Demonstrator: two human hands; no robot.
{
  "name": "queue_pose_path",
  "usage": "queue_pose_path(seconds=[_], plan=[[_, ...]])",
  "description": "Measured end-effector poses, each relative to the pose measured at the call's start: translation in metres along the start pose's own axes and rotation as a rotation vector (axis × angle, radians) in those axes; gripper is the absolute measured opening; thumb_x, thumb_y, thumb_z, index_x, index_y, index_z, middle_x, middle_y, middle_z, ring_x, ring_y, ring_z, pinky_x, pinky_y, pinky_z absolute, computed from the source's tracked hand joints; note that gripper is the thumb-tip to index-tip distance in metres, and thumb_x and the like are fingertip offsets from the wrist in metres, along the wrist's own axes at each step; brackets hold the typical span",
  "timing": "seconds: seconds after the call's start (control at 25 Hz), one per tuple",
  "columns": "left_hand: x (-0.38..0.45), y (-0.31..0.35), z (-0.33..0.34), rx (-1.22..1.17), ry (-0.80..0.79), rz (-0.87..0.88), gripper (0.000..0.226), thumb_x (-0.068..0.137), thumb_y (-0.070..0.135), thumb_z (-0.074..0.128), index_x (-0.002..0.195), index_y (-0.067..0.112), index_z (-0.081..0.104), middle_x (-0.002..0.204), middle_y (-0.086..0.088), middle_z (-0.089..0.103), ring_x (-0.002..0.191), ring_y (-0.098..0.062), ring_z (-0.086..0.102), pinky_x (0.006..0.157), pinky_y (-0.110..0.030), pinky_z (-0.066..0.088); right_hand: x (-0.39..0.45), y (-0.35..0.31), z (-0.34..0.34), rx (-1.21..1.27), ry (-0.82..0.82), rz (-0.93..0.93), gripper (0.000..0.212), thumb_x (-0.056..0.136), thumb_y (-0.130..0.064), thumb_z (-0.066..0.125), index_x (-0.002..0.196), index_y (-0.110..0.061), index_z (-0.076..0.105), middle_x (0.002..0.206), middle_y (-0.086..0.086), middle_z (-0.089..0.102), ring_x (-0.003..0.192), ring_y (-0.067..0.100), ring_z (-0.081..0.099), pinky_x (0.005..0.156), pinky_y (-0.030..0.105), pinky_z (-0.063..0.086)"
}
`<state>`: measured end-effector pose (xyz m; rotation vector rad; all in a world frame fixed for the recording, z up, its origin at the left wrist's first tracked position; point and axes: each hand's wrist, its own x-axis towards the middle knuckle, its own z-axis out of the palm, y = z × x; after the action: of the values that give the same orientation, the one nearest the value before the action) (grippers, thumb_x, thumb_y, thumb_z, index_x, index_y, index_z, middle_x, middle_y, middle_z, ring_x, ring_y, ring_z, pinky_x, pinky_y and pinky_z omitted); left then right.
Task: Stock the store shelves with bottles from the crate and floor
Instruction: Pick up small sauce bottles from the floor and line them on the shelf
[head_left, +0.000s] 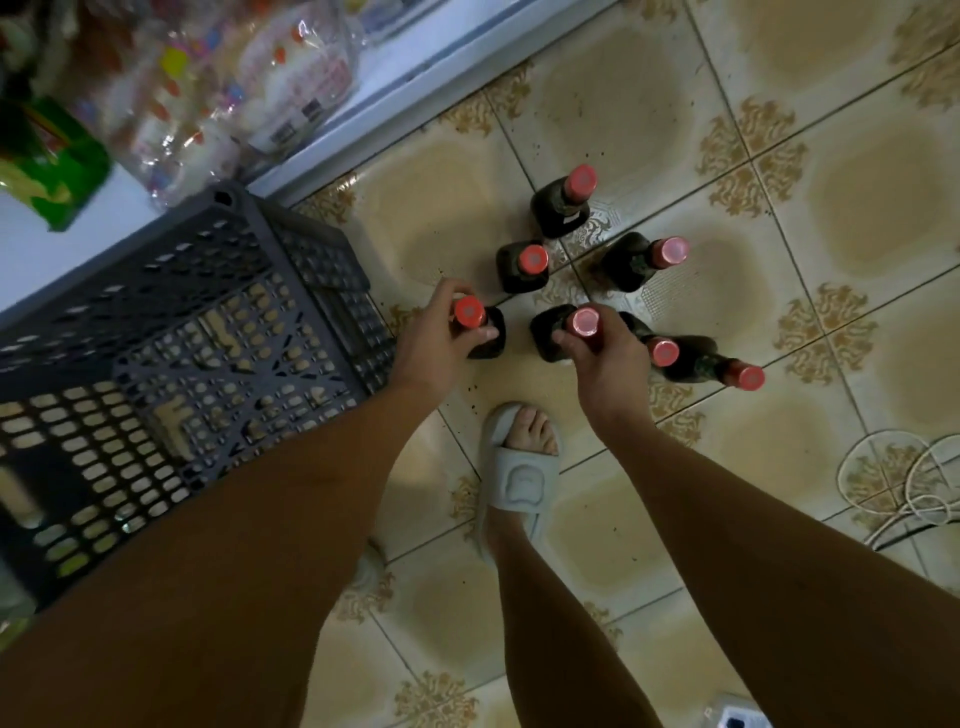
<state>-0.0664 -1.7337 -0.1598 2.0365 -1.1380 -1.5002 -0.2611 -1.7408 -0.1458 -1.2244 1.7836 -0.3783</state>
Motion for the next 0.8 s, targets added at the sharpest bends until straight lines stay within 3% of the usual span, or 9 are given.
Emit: queue_pose_path(seconds=[0.08,0.2,0.32,0.4,0.48,0.6,0.72,0.8], plan=[[-0.006,0.015,-0.022,-0.024,0.016,-0.018,0.042,0.081,0.027,0.077,0.109,0.023,0.046,0.109,-0.004,0.063,0.101,-0.021,0.061,0.076,-0.024,0.050,-0.008,-0.017,-0.015,0.000,-0.027,0.008,0.026,0.091,-0.025,0.066,0.114,-0.014,0.061,0.100,-0.003,0.065,0.093,0.016,0.060,0.081,0.033,0.049],[-0.015,0.042,-0.057,-0.048,0.008,-0.003,0.041,0.081,0.028,0.077,0.101,0.013,0.045,0.103,-0.014,0.064,0.095,-0.025,0.060,0.081,-0.036,0.049,-0.016,-0.050,-0.039,0.011,-0.089,0.024,0.025,0.090,-0.029,0.068,0.105,-0.010,0.061,0.103,0.007,0.062,0.092,0.021,0.057,0.080,0.037,0.046],[-0.022,0.073,-0.093,-0.110,-0.005,0.019,0.036,0.083,0.022,0.077,0.093,0.008,0.045,0.098,-0.024,0.063,0.085,-0.021,0.059,0.077,-0.037,0.049,-0.022,-0.089,-0.059,-0.071,-0.098,-0.067,0.032,0.092,-0.034,0.065,0.105,-0.006,0.058,0.108,0.008,0.050,0.094,0.020,0.049,0.079,0.030,0.038],[-0.025,0.089,-0.116,-0.152,0.001,0.035,0.034,0.080,0.018,0.079,0.088,0.008,0.047,0.086,-0.012,0.067,0.073,-0.010,0.063,0.067,-0.025,0.049,-0.029,-0.116,-0.065,-0.043,-0.120,-0.099,0.034,0.097,-0.037,0.057,0.108,-0.006,0.050,0.100,0.004,0.054,0.085,0.012,0.053,0.070,0.025,0.039],[-0.027,0.103,-0.137,-0.209,0.007,0.049,0.030,0.078,0.016,0.080,0.082,0.018,0.051,0.079,0.003,0.069,0.069,-0.004,0.064,0.068,-0.023,0.050,-0.034,-0.140,-0.065,-0.022,-0.116,-0.106,0.030,0.100,-0.039,0.050,0.108,-0.011,0.042,0.086,-0.007,0.053,0.073,-0.005,0.052,0.060,0.014,0.038],[-0.031,0.119,-0.168,-0.228,0.046,0.085,0.022,0.079,0.026,0.079,0.082,0.029,0.057,0.077,0.004,0.070,0.075,-0.015,0.063,0.079,-0.033,0.047,-0.036,-0.173,-0.063,-0.026,-0.095,-0.148,0.028,0.101,-0.042,0.046,0.107,-0.016,0.036,0.081,-0.008,0.051,0.067,0.000,0.050,0.056,0.019,0.037],[-0.035,0.137,-0.191,-0.265,0.045,0.125,0.016,0.078,0.033,0.077,0.085,0.037,0.064,0.072,0.009,0.071,0.070,-0.008,0.066,0.079,-0.037,0.050,-0.033,-0.205,-0.062,-0.040,-0.067,-0.217,0.030,0.102,-0.044,0.044,0.106,-0.016,0.035,0.082,-0.005,0.051,0.067,0.005,0.048,0.055,0.022,0.036],[-0.040,0.149,-0.207,-0.285,0.014,0.128,0.018,0.076,0.039,0.076,0.090,0.043,0.066,0.080,0.008,0.073,0.081,-0.013,0.069,0.080,-0.041,0.053,-0.032,-0.228,-0.059,-0.062,-0.058,-0.279,0.029,0.101,-0.046,0.044,0.104,-0.018,0.035,0.079,-0.006,0.050,0.065,0.005,0.047,0.053,0.021,0.036]])
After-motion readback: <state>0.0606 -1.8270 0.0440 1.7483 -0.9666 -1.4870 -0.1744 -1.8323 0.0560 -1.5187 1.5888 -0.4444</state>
